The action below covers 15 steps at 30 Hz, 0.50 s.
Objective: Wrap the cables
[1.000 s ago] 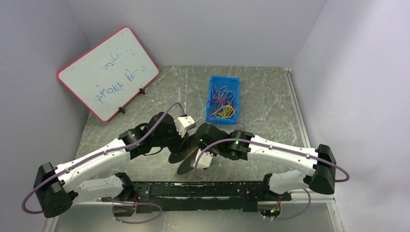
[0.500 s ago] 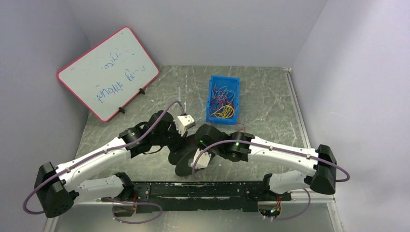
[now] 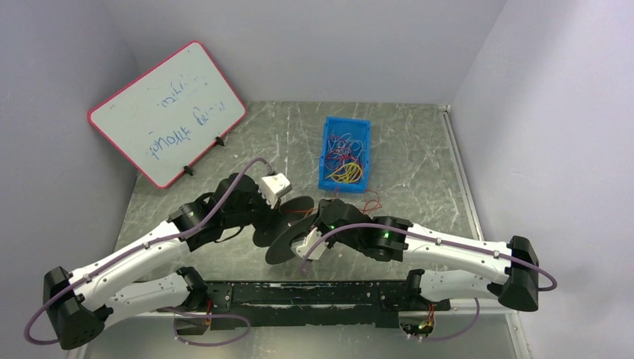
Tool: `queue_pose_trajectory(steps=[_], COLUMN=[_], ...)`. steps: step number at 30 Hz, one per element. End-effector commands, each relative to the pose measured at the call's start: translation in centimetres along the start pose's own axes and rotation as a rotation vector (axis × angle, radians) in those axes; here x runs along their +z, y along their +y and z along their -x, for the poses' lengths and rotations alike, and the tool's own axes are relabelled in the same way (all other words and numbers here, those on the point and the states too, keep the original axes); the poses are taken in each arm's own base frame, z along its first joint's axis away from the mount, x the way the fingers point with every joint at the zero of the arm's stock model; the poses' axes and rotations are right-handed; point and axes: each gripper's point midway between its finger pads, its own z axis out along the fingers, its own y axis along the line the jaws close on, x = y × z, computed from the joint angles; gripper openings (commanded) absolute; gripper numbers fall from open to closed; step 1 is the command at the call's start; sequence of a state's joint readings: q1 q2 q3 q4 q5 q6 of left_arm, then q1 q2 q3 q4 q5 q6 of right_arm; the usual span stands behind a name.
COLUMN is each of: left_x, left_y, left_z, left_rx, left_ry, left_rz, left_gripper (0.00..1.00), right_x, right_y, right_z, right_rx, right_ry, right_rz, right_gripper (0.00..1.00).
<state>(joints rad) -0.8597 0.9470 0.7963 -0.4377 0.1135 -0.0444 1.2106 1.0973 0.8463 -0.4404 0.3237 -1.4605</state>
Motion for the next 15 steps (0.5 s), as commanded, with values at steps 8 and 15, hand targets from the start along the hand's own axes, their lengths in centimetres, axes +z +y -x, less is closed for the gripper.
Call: queue_pose_trajectory(steps=[8,15], left_x=[-1.9,-3.3], left_y=[2.6,3.8], left_z=[3.5,4.4], left_rx=[-0.006,-0.021], left_ry=[-0.167,-0.222], left_rz=[0.157,0.236], left_gripper=[0.07,0.07], right_x=[-1.8,-3.2], right_y=[-2.4,-3.9], right_z=[-2.8,-4.2], right_rx=[0.447,0.745], right_ry=[0.068,0.031], right_rz=[-0.264,-0.385], right_gripper=[0.22,0.27])
